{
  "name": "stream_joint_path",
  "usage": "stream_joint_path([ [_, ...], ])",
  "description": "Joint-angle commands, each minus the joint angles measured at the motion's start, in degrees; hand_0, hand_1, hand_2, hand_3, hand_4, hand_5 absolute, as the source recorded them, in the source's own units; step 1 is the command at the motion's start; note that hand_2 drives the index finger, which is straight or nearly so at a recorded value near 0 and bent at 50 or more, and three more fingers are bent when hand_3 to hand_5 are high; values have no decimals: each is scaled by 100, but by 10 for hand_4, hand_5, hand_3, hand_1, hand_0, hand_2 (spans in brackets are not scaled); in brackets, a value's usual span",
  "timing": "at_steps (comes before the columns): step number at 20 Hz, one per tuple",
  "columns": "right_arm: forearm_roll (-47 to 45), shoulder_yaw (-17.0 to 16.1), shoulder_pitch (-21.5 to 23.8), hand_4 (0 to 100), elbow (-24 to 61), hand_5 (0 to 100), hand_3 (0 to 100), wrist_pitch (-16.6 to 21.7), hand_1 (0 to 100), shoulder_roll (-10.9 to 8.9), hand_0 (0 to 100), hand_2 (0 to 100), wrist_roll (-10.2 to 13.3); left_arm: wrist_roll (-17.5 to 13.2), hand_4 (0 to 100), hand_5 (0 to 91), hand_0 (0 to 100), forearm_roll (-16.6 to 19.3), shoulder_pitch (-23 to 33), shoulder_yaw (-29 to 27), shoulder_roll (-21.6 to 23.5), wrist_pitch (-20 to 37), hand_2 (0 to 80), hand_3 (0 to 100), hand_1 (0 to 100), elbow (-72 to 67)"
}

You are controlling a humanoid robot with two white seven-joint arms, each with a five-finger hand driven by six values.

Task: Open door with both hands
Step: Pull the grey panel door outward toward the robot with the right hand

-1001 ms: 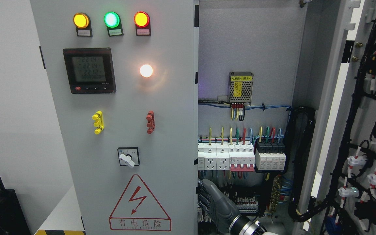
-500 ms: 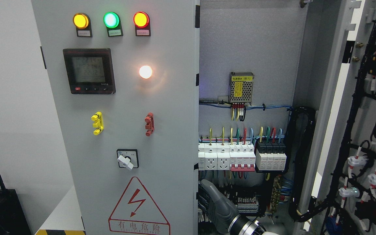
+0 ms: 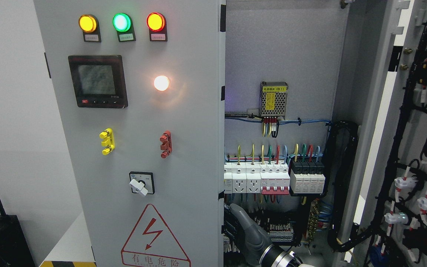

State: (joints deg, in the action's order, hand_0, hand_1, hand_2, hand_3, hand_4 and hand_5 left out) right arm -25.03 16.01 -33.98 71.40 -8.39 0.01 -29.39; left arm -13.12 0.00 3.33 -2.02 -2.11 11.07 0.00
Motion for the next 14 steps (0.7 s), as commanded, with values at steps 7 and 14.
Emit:
stream_joint_path([
  [7, -292, 25, 23, 0, 32, 0, 0, -5, 0, -115, 381, 0, -304, 20, 0, 0, 0, 167, -7, 0, 0, 1, 0, 0, 0, -88],
  [14, -292, 25, 23, 0, 41, 0, 0, -5, 0, -115, 381, 0, -638, 20, 0, 0, 0, 167, -7, 0, 0, 1, 0, 0, 0, -88],
])
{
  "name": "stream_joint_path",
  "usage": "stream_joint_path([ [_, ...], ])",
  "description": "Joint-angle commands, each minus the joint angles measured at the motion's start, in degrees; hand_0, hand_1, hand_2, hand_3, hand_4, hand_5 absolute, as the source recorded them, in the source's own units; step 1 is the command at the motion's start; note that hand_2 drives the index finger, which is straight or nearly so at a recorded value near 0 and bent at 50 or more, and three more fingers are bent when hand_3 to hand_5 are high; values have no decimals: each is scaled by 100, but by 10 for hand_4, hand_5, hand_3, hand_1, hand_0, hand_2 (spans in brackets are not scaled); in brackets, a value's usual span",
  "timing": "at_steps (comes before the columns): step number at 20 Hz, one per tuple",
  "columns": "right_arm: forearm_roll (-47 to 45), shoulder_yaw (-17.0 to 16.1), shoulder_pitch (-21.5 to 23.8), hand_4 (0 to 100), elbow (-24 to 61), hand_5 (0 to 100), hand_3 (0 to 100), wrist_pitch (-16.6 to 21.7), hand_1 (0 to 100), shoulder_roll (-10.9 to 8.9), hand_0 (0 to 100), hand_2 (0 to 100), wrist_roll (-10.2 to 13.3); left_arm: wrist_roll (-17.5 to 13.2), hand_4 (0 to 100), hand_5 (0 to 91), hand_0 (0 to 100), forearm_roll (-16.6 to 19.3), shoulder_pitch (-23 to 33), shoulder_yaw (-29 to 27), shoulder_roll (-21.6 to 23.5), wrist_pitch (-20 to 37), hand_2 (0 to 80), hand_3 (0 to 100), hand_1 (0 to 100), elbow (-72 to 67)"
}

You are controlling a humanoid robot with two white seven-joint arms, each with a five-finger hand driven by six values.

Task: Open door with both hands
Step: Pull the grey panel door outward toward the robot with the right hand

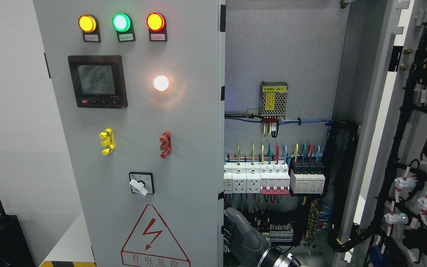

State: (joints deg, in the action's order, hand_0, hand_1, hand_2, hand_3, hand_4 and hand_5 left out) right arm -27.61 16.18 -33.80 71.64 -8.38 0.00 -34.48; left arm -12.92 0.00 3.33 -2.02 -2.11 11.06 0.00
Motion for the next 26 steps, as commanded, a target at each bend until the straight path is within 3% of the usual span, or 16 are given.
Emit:
stream_joint_path([
  [1, -34, 8, 5, 0, 17, 0, 0, -5, 0, -123, 381, 0, -190, 0, 0, 0, 0, 167, -8, 0, 0, 1, 0, 0, 0, -88],
  [9, -43, -1, 5, 0, 26, 0, 0, -5, 0, -149, 381, 0, -376, -9, 0, 0, 0, 167, 1, 0, 0, 1, 0, 0, 0, -88],
  [12, -43, -1, 13, 0, 61, 0, 0, -5, 0, -149, 381, 0, -691, 0, 0, 0, 0, 167, -8, 0, 0, 1, 0, 0, 0, -88],
  [17, -51, 7, 22, 0, 70, 0, 0, -5, 0, -175, 381, 0, -771, -9, 0, 0, 0, 167, 1, 0, 0, 1, 0, 0, 0, -88],
  [20, -51, 16, 31, 0, 78, 0, 0, -5, 0, -184, 381, 0, -1087, 0, 0, 0, 0, 167, -8, 0, 0, 1, 0, 0, 0, -88],
  [26, -121, 34, 31, 0, 105, 0, 0, -14, 0, -184, 381, 0, -1298, 0, 0, 0, 0, 167, 1, 0, 0, 1, 0, 0, 0, -88],
])
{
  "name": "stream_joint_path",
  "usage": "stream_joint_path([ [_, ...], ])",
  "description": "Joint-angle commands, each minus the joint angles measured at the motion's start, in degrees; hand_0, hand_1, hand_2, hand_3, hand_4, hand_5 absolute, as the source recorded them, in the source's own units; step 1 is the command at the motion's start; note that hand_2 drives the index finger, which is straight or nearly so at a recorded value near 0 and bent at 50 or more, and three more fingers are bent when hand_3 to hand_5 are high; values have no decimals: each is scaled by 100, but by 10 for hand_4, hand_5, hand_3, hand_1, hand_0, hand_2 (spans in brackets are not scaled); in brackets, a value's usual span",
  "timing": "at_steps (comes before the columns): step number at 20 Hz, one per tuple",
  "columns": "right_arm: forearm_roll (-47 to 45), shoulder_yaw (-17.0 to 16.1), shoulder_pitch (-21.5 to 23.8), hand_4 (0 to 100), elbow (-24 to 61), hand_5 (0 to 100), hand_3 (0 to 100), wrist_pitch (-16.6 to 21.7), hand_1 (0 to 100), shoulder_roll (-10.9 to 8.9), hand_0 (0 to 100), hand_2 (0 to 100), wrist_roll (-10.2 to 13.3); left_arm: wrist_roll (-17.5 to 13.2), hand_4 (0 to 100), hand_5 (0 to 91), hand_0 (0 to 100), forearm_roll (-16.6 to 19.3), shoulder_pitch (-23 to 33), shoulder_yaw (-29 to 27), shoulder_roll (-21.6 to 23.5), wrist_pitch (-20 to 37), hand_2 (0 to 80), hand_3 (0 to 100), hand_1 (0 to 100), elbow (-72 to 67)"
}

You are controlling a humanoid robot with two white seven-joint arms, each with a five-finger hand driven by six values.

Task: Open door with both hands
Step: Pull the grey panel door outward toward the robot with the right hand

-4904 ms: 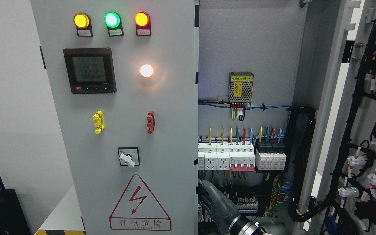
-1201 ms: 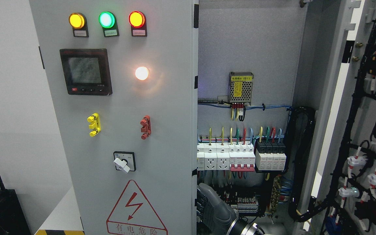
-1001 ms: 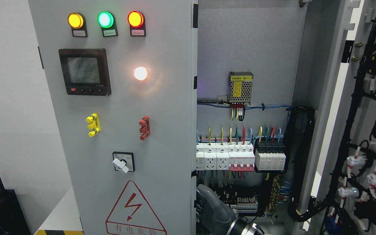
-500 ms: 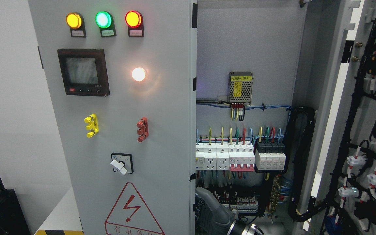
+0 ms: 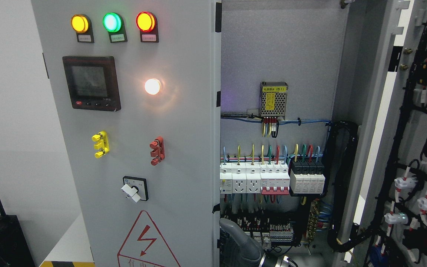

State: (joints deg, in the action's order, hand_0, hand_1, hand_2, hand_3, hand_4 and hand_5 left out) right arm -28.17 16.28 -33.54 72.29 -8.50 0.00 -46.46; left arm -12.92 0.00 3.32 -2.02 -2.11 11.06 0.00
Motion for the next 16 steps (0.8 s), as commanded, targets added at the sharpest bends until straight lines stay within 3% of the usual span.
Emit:
stream_joint_path([
  [1, -249, 42, 5, 0, 40, 0, 0, -2, 0, -176, 381, 0, -117, -9, 0, 0, 0, 167, 2, 0, 0, 1, 0, 0, 0, -88],
  [13, -549, 226, 119, 0, 251, 0, 0, -37, 0, -255, 381, 0, -337, 0, 0, 0, 0, 167, 2, 0, 0, 1, 0, 0, 0, -88],
  [16, -541, 323, 198, 0, 365, 0, 0, -37, 0, -272, 381, 0, -547, -9, 0, 0, 0, 167, 2, 0, 0, 1, 0, 0, 0, -88],
])
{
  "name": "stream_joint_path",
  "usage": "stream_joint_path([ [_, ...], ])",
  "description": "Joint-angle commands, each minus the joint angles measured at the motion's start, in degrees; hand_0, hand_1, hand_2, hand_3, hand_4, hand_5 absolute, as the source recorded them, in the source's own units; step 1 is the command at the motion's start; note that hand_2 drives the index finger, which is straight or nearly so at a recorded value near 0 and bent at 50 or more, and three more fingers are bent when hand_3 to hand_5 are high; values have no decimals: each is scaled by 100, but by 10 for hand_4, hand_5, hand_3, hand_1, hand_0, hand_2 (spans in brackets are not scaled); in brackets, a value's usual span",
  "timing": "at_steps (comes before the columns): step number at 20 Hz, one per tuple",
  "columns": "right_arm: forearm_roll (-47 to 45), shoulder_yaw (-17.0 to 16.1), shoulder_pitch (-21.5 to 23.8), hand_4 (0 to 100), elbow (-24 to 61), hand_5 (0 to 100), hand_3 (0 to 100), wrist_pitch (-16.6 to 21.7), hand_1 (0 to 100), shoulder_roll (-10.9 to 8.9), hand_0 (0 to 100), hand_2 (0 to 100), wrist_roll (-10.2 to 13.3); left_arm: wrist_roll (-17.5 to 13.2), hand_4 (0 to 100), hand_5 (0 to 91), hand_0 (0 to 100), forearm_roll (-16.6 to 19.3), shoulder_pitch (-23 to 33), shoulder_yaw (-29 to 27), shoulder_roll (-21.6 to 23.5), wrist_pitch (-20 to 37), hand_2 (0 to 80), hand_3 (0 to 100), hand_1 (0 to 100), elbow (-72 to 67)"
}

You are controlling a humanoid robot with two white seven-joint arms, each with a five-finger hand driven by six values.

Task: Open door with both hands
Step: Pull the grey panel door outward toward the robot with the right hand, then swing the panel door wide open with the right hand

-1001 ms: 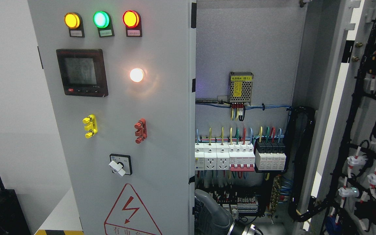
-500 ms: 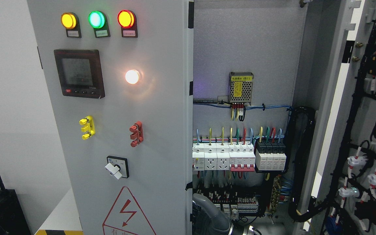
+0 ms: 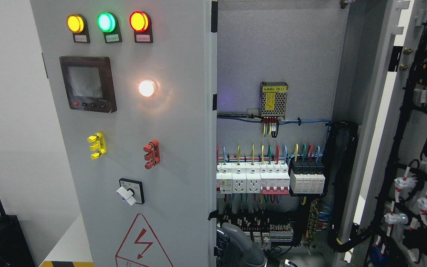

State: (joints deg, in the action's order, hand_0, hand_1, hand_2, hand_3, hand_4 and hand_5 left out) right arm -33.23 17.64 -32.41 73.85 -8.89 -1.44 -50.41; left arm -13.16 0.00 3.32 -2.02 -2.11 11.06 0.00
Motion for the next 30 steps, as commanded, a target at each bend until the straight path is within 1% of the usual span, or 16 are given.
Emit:
stream_joint_path([
  [1, -34, 214, 94, 0, 226, 0, 0, 1, 0, -128, 382, 0, -179, 15, 0, 0, 0, 167, 2, 0, 0, 1, 0, 0, 0, -88],
  [5, -34, 372, 94, 0, 244, 0, 0, 1, 0, -128, 382, 0, -197, 24, 0, 0, 0, 167, 1, 0, 0, 1, 0, 0, 0, -88],
  [7, -34, 390, 94, 0, 244, 0, 0, 1, 0, -137, 381, 0, -197, 24, 0, 0, 0, 167, -7, 0, 0, 1, 0, 0, 0, -88],
  [10, -34, 477, 85, 0, 244, 0, 0, -7, 0, -145, 381, 0, -293, 24, 0, 0, 0, 167, 2, 0, 0, 1, 0, 0, 0, -88],
  [16, -34, 600, 77, 0, 358, 0, 0, -16, 0, -163, 381, 0, -381, 24, 0, 0, 0, 167, 2, 0, 0, 1, 0, 0, 0, -88],
  [22, -43, 627, 85, 0, 437, 0, 0, -16, 0, -163, 381, 0, -390, 24, 0, 0, 0, 167, 2, 0, 0, 1, 0, 0, 0, -88],
  [27, -43, 820, 85, 0, 542, 0, 0, -16, 0, -154, 381, 0, -390, 24, 0, 0, 0, 167, 2, 0, 0, 1, 0, 0, 0, -88],
  [30, -52, 864, 85, 0, 630, 0, 0, -16, 0, -137, 381, 0, -390, 15, 0, 0, 0, 167, 2, 0, 0, 1, 0, 0, 0, -79],
])
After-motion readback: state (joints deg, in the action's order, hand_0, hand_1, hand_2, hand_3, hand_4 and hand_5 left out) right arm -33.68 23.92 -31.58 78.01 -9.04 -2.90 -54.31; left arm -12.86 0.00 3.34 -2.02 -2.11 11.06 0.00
